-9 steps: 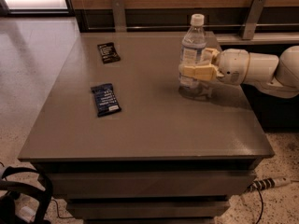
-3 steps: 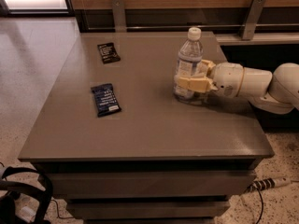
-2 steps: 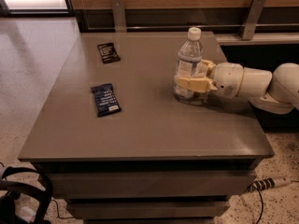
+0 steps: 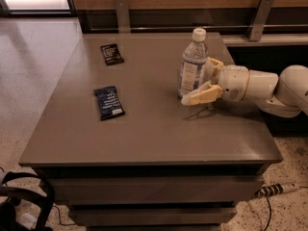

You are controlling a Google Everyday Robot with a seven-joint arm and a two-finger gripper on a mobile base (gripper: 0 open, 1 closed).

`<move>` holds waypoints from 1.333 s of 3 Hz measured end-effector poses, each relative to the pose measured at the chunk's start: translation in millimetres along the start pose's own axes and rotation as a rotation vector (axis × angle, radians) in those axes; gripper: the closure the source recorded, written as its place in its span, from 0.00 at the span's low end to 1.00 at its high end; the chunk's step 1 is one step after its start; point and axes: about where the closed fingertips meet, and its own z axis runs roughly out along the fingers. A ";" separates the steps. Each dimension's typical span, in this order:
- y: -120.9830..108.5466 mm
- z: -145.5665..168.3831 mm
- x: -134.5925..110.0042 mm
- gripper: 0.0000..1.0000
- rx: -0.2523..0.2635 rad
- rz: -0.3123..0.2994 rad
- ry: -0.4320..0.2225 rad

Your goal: Place blue plastic bottle upright

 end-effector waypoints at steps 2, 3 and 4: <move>-0.3 -2.9 -2.3 0.00 0.008 0.009 0.020; -3.0 -26.9 -11.9 0.00 0.050 0.020 0.071; -5.7 -67.1 -33.1 0.00 0.134 0.017 0.136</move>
Offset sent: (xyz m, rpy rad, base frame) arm -0.0018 -0.0136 0.0052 -0.0386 0.0404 -0.0351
